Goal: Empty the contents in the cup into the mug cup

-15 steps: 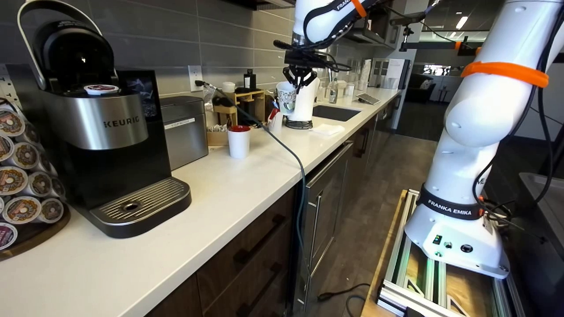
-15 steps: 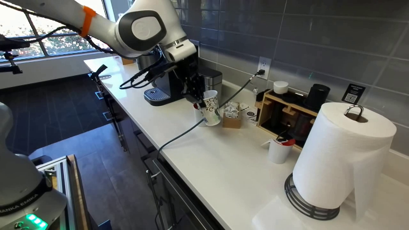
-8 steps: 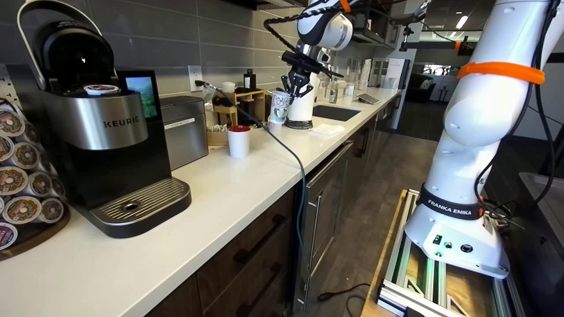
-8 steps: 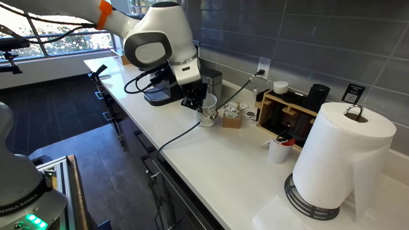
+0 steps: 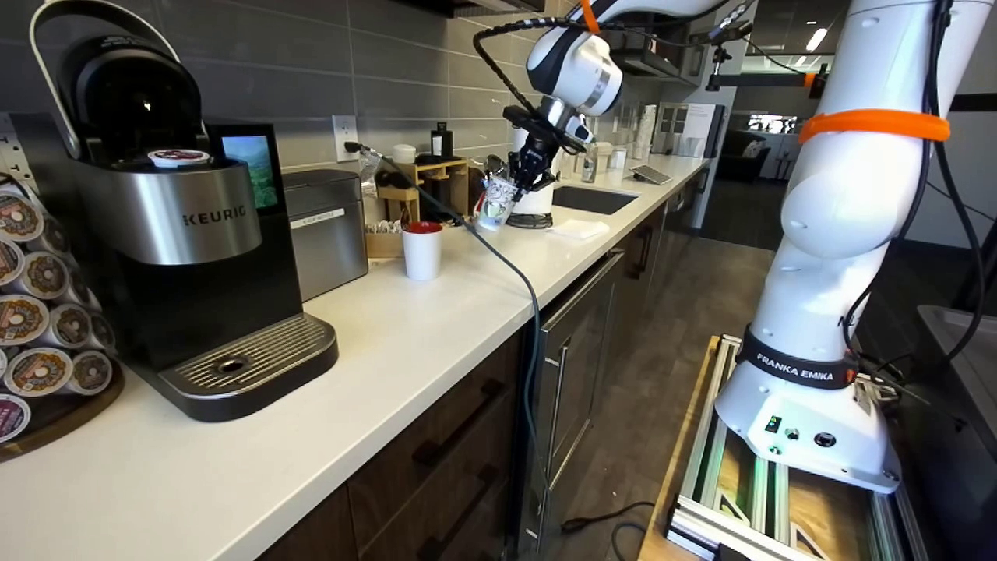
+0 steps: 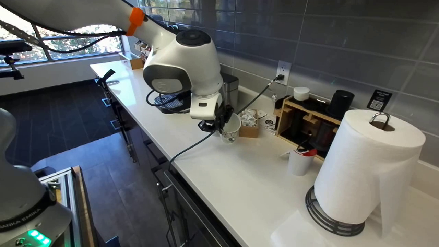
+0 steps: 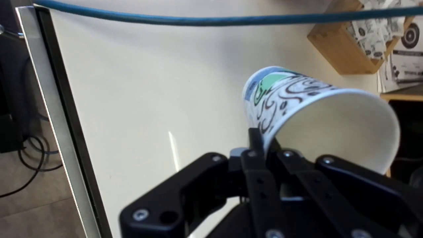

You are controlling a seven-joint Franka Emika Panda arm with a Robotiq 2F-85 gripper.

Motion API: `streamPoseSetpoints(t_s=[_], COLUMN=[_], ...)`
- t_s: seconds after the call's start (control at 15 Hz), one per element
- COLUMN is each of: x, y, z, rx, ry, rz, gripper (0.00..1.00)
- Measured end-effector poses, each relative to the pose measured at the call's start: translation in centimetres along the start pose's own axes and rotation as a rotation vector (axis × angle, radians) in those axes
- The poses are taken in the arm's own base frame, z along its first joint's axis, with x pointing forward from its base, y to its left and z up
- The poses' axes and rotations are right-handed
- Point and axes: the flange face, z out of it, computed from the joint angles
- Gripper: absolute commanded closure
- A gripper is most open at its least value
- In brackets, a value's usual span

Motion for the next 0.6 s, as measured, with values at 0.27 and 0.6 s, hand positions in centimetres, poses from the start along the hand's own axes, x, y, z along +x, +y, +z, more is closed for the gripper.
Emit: streamPoseSetpoints(t_s=[0.27, 0.6], x=[1.5, 1.4], y=[-0.4, -0.6], z=[0.5, 1.9], rx=[0.059, -0.015], ry=[0.104, 0.294], rz=[0.148, 0.128], gripper=[0.99, 0.99])
